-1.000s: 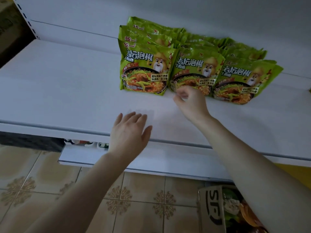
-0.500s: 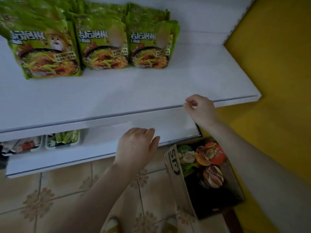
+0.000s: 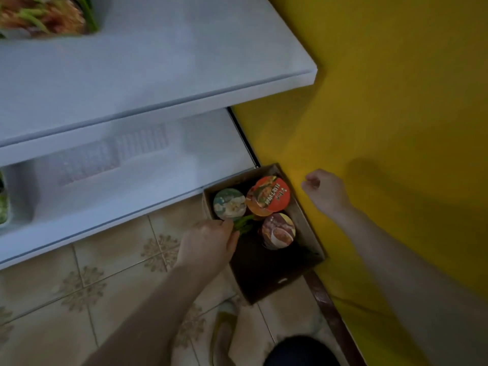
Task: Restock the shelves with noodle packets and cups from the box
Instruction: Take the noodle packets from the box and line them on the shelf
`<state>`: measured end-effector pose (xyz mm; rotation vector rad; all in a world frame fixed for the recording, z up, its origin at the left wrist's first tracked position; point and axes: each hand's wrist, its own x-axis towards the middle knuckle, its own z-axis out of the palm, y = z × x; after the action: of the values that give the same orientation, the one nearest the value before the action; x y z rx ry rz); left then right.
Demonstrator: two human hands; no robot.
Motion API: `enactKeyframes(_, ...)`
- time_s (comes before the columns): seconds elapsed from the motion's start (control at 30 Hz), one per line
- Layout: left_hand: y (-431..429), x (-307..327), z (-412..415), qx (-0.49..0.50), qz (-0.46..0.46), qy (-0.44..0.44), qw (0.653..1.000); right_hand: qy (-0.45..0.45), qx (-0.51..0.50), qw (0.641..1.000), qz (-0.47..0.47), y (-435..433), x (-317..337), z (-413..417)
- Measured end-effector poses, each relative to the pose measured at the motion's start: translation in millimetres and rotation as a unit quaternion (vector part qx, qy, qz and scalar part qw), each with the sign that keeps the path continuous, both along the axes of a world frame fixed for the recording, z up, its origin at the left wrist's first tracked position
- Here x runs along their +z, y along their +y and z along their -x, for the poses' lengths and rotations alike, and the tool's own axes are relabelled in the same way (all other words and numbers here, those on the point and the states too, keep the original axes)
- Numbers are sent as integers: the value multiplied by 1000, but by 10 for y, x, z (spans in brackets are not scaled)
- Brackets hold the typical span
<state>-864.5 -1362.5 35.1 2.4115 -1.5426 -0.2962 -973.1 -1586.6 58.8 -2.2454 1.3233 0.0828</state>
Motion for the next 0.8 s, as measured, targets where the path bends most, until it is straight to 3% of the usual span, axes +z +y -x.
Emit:
enactKeyframes(0.37, -264, -957, 217, -71, -187, 6, 980, 22, -85, 993, -81, 132, -1189, 628)
enactKeyframes(0.63, -538, -2140, 228, -99, -215, 20, 971, 18, -130, 975, -179, 590, -2512, 725)
enactKeyframes(0.8, -831, -2784, 218, -121, -252, -30, 960, -4, -162, 958, -235, 780, -3398, 680)
